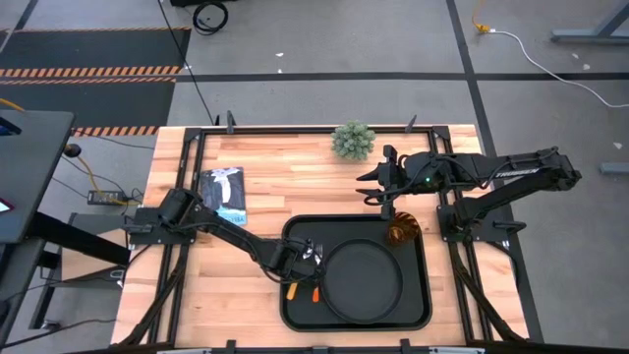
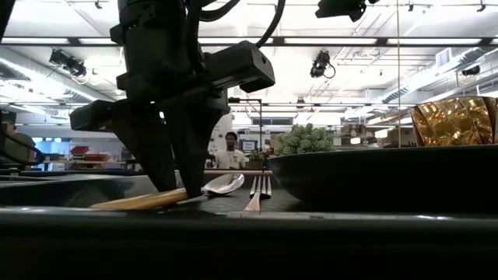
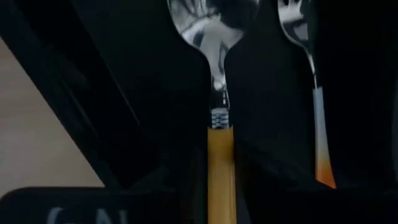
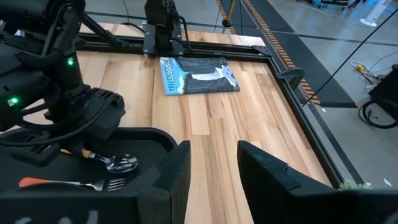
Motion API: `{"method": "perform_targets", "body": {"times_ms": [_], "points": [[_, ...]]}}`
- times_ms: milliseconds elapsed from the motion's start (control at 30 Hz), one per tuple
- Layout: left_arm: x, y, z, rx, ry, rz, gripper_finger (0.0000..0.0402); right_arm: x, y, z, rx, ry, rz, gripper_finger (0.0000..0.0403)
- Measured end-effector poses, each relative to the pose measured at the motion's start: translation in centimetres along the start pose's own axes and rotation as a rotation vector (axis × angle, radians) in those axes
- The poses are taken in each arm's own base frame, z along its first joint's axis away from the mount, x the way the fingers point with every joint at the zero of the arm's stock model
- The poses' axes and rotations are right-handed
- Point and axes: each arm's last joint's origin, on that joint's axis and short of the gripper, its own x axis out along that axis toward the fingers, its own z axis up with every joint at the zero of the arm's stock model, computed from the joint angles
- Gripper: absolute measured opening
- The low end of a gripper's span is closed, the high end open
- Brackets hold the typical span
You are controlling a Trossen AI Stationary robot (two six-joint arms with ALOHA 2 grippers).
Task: Pick and place plate/cup/fork/spoon on tray
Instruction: Put the spoon on the black tray to the left of the fork, then return to Home Position
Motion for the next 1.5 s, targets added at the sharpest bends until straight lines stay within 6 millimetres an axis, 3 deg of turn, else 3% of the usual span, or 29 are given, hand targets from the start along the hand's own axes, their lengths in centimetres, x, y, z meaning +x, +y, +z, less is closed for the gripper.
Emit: {"method": "perform_targets", "body": {"times_ms": [533, 1067, 1300, 1500], "points": [[-0.1, -1.0, 0.0, -0.006, 0.004, -0.102, 0.0118, 0.0, 0.0, 0.0, 0.0, 0.0, 0.0, 0.0138], [-0.4, -0.9, 0.3, 0.068, -0.005, -0.097, 0.0118, -0.1, 0.0, -0.4, -0.04, 0.038, -0.002, 0.0138], [-2.7, 0.1, 0.6, 0.128, -0.003, -0.034, 0.0118, -1.4, -0.5, -0.6, -0.041, 0.048, -0.051, 0.0138], [-5.7, 0.8, 1.8, 0.285, -0.064, -0.026, 0.0118, -2.0, -0.7, -1.2, -0.003, 0.076, -0.072, 0.0138]]}}
